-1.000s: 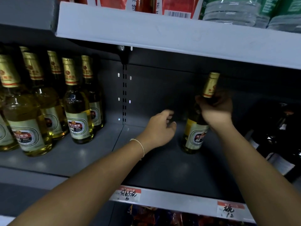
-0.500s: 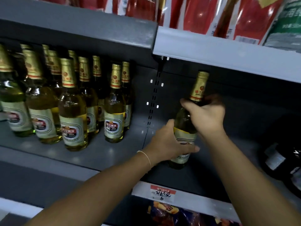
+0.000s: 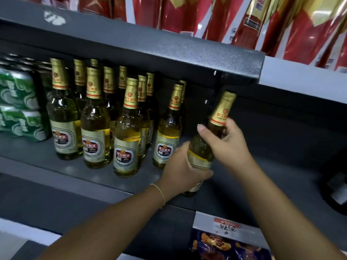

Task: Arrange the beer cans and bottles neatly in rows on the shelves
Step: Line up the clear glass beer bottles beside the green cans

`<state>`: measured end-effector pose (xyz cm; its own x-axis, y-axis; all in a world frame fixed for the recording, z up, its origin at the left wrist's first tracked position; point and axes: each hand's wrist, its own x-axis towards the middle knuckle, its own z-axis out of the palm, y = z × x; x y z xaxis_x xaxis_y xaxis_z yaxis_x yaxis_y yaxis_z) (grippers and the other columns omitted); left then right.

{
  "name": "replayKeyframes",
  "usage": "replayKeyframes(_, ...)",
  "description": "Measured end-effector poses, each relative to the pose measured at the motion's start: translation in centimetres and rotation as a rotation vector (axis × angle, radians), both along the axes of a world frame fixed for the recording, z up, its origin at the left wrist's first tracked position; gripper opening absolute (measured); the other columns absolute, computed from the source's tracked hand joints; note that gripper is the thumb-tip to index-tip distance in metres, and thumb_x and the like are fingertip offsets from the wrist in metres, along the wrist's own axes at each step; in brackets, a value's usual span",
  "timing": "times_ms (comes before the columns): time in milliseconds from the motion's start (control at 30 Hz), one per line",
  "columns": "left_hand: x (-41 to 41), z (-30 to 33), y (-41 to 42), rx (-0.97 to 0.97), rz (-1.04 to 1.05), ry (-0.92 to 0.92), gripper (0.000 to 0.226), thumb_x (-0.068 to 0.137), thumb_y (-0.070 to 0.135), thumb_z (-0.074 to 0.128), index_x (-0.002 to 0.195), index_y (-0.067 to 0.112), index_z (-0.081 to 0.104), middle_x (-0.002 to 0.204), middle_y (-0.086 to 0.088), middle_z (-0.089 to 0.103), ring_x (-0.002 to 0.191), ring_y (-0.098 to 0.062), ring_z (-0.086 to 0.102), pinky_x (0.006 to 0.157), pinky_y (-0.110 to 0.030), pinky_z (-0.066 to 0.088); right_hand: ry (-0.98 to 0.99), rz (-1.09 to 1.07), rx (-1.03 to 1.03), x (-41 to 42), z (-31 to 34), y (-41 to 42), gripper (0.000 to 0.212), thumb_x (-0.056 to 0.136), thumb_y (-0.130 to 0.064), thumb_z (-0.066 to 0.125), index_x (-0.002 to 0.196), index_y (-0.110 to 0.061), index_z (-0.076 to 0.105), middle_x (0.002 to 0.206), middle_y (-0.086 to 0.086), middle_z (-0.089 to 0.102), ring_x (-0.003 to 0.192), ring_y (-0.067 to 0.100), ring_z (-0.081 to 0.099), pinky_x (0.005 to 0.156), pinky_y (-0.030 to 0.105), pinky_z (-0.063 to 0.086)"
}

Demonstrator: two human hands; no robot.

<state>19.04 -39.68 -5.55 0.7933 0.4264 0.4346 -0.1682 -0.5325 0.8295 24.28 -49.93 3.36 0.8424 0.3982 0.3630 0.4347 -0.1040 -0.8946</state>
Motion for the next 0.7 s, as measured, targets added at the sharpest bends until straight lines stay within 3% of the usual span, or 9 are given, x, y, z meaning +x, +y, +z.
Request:
replayKeyframes(67, -0.9, -0.3, 1.0, -0.032, -0.025, 0.003, 0.056, 0.057, 0.038, 0.086, 0.103, 0.03, 0.055, 0.093, 0.013, 0.068, 0.084, 0.002, 0.063, 0.075, -0.025, 0.055, -0.005, 0.074, -0.103, -0.6, -0.7, 0.5, 0.041, 0.079, -0.03, 0.082, 0.111, -0.03, 0.056, 0.097, -0.01, 0.068, 0.091, 0.004, 0.068, 0.078, 0.029, 0.059)
replayKeyframes(233, -2.6, -0.7, 3.4, -0.038, -0.023, -0.041, 0.057, 0.058, 0.03, 0.087, 0.106, 0.03, 0.056, 0.094, 0.015, 0.067, 0.086, 0.005, 0.062, 0.071, -0.011, 0.05, -0.012, 0.155, -0.2, -2.0, -0.8, 2.1, 0.057, 0.073, -0.02, 0.086, 0.117, -0.032, 0.052, 0.11, -0.006, 0.069, 0.102, 0.01, 0.068, 0.09, 0.04, 0.059)
replayKeyframes(433, -3.1, -1.1, 6.0, -0.085, -0.013, -0.055, 0.06, 0.056, 0.04, 0.086, 0.108, 0.031, 0.056, 0.099, 0.013, 0.068, 0.092, 0.001, 0.063, 0.082, -0.029, 0.055, -0.05, 0.093, -0.086, -3.0, -1.8, 4.9, 0.06, 0.064, -0.013, 0.093, 0.113, -0.028, 0.06, 0.104, -0.004, 0.073, 0.097, 0.011, 0.071, 0.088, 0.041, 0.06)
replayKeyframes(600, -3.5, -1.6, 7.7, -0.081, 0.007, -0.011, 0.067, 0.056, 0.046, 0.087, 0.112, 0.032, 0.053, 0.103, 0.015, 0.066, 0.093, 0.003, 0.062, 0.083, -0.026, 0.055, -0.119, 0.054, -0.108, -3.4, -2.7, 7.1, 0.06, 0.063, -0.018, 0.094, 0.108, -0.037, 0.06, 0.101, -0.008, 0.072, 0.095, 0.006, 0.069, 0.088, 0.038, 0.059)
replayKeyframes(700, -3.7, -2.0, 8.4, -0.069, 0.011, 0.008, 0.071, 0.057, 0.049, 0.086, 0.116, 0.031, 0.052, 0.105, 0.016, 0.065, 0.096, 0.003, 0.062, 0.083, -0.024, 0.055, -0.127, 0.054, -0.114, -3.4, -3.2, 7.8, 0.063, 0.063, -0.021, 0.094, 0.116, -0.03, 0.06, 0.103, -0.009, 0.071, 0.097, 0.006, 0.069, 0.088, 0.039, 0.059)
